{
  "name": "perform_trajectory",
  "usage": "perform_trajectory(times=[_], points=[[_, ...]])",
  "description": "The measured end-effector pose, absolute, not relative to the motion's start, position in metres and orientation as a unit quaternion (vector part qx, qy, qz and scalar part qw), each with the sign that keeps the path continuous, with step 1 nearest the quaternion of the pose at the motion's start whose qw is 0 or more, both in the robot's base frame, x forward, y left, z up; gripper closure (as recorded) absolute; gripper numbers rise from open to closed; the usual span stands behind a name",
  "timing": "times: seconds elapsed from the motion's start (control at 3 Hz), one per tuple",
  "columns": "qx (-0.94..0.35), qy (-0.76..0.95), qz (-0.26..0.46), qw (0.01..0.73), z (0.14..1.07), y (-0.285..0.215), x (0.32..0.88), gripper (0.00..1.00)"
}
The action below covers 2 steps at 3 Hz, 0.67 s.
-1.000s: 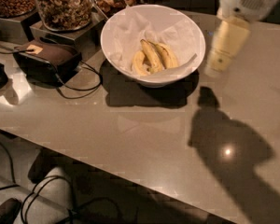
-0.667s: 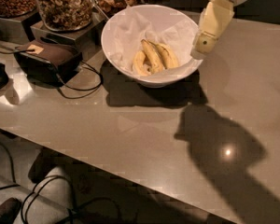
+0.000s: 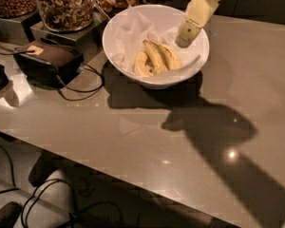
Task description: Pick banana from white bowl
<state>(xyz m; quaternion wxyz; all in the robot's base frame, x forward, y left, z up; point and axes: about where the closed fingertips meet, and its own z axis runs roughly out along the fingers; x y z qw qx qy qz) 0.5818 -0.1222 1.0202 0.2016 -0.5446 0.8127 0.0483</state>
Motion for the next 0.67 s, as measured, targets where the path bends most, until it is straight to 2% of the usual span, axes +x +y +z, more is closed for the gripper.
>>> perform_trajectory(times=[0.67], points=[[-0.511, 0.831, 0.098, 0.198, 1.005, -0.103, 0.623, 0.34]])
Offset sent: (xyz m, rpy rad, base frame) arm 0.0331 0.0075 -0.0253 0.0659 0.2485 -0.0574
